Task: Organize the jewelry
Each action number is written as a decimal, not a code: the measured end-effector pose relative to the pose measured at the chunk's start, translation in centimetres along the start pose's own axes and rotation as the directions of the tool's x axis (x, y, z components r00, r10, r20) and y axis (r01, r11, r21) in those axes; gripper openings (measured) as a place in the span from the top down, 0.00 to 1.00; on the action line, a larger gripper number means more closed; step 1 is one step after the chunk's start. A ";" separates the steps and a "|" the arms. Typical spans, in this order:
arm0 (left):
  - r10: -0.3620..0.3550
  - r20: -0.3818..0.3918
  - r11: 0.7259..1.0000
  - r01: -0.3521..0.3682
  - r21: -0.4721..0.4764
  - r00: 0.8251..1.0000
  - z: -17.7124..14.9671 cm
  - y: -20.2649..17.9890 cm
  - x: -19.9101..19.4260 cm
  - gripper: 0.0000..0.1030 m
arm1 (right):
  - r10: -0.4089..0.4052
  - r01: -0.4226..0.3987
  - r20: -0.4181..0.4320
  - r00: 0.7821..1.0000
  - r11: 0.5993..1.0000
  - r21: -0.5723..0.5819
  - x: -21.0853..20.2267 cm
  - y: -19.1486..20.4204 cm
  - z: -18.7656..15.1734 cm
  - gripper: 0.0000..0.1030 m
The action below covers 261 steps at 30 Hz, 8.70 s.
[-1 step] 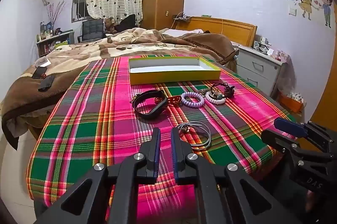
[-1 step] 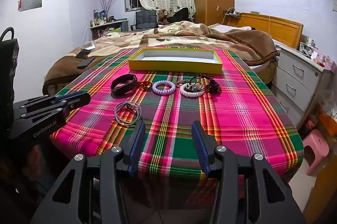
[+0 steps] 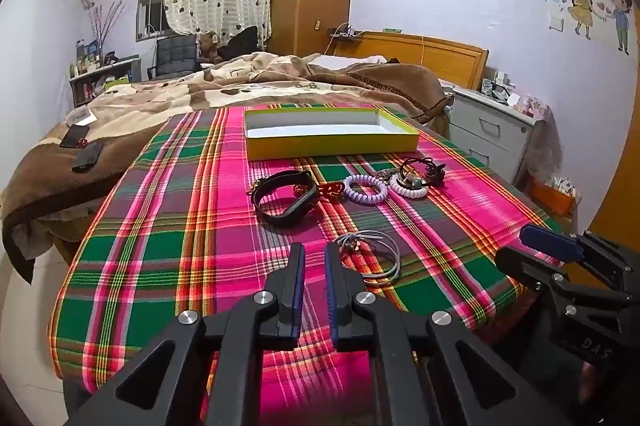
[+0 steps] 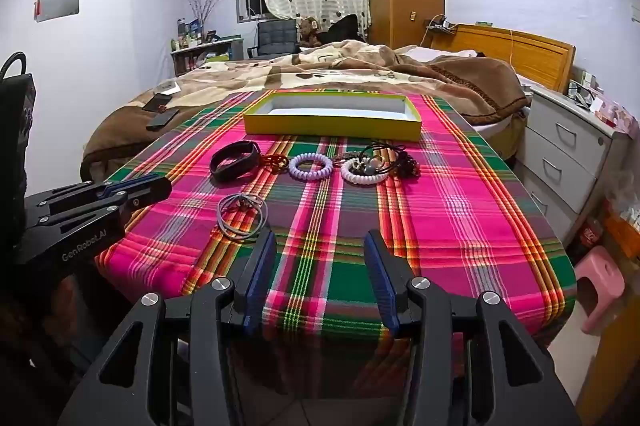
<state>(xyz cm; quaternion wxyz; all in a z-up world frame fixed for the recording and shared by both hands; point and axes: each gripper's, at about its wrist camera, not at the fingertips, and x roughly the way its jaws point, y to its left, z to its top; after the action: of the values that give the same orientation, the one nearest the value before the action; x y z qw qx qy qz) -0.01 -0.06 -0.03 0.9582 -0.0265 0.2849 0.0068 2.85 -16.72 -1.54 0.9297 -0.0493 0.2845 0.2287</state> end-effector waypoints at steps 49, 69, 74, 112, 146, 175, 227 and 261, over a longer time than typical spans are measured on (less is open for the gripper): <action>0.003 0.005 1.000 -0.003 0.001 1.000 0.0 -0.7 -0.9 0.92 | -0.001 0.001 0.002 1.000 1.000 0.004 -0.3 -0.1 0.1 0.55; 0.001 0.007 1.000 -0.001 0.005 1.000 0.1 -1.0 -1.1 0.92 | -0.004 0.004 0.005 1.000 1.000 0.004 -0.6 -0.1 0.3 0.55; 0.001 0.008 1.000 -0.001 0.006 1.000 0.1 -1.2 -1.2 0.92 | -0.005 0.005 0.005 1.000 1.000 0.003 -0.6 -0.1 0.3 0.55; 0.005 -0.045 1.000 -0.006 -0.022 0.999 1.5 1.2 2.3 0.80 | -0.017 0.017 -0.015 1.000 1.000 0.023 1.7 -1.8 1.8 0.55; 0.028 -0.252 0.991 -0.060 -0.120 0.967 4.5 5.7 12.9 0.80 | -0.029 0.054 -0.165 0.986 0.988 0.144 12.5 -7.1 6.7 0.55; 0.068 -0.284 0.994 -0.089 -0.062 0.957 5.3 4.5 14.4 0.80 | 0.092 -0.011 -0.247 0.964 0.950 0.313 15.4 -12.7 7.8 0.71; 0.074 -0.282 0.994 -0.095 -0.062 0.957 5.1 4.7 14.2 0.87 | 0.014 0.003 -0.291 0.957 0.998 0.059 16.6 -12.3 8.3 0.72; -0.024 -0.155 0.999 0.017 -0.048 0.988 9.2 2.9 9.8 0.91 | 0.063 -0.056 -0.119 0.991 0.997 0.059 10.5 -8.3 11.0 0.82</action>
<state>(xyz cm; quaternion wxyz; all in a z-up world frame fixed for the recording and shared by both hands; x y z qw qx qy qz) 13.13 3.31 2.24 0.9323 -0.0521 0.3580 0.0013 19.94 -17.50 1.50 0.9044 -0.0289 0.3480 0.2451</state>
